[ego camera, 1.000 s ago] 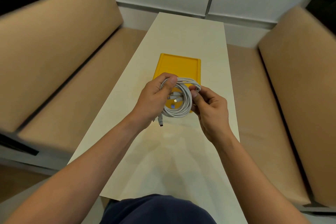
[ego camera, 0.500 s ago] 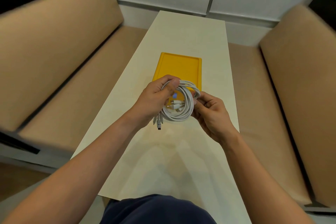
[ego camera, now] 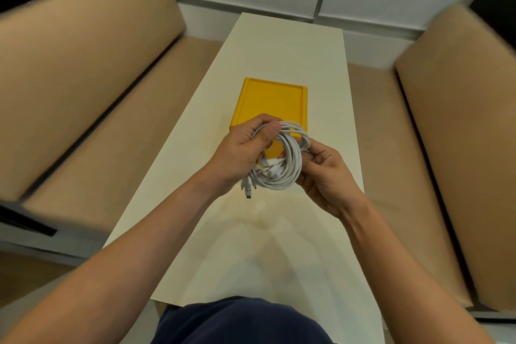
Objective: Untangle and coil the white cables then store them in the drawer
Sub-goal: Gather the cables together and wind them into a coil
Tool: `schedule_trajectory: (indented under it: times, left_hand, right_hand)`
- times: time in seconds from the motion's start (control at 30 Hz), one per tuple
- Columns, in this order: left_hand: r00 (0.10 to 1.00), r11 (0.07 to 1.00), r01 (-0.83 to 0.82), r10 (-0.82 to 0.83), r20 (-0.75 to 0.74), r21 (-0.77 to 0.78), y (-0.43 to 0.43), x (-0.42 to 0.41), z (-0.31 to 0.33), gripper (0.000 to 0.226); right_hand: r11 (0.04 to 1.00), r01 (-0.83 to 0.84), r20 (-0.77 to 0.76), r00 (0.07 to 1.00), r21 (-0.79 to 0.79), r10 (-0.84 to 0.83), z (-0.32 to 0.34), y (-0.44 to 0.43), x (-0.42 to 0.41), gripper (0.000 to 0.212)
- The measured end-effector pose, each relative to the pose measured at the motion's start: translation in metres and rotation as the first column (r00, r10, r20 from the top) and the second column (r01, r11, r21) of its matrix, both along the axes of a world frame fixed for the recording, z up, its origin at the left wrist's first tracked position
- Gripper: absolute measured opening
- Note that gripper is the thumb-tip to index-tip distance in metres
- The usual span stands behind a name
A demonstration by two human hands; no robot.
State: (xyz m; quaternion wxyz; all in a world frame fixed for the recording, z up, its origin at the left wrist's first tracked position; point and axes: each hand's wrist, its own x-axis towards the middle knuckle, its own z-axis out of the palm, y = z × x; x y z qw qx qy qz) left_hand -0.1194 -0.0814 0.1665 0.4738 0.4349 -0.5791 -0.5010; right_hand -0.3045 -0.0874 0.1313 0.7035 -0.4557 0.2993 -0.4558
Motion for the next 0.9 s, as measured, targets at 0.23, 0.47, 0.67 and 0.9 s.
schedule_trajectory:
  times: [0.23,0.47,0.67,0.9]
  left_hand:
    - [0.982,0.982,0.042,-0.007,0.190,-0.182,0.008,-0.001,0.005,0.016]
    - [0.970,0.952,0.063,0.012,0.243,-0.299,0.012,0.001,0.012,0.020]
    - [0.971,0.942,-0.001,0.081,0.223,-0.336,0.008,0.004,0.016,0.019]
    - [0.974,0.943,-0.040,0.111,0.199,-0.330,0.006,0.007,0.023,0.013]
  right_hand:
    - [0.978,-0.137,-0.263,0.960,-0.160,0.092,0.007,-0.005,-0.008,0.022]
    - [0.929,-0.319,-0.358,0.903,-0.189,0.237,0.026,-0.014,-0.025,0.026]
    - [0.930,-0.363,-0.151,0.924,-0.054,0.352,0.027,-0.012,-0.028,0.034]
    - [0.970,-0.208,-0.208,0.961,-0.123,0.179,0.033,-0.012,-0.020,0.029]
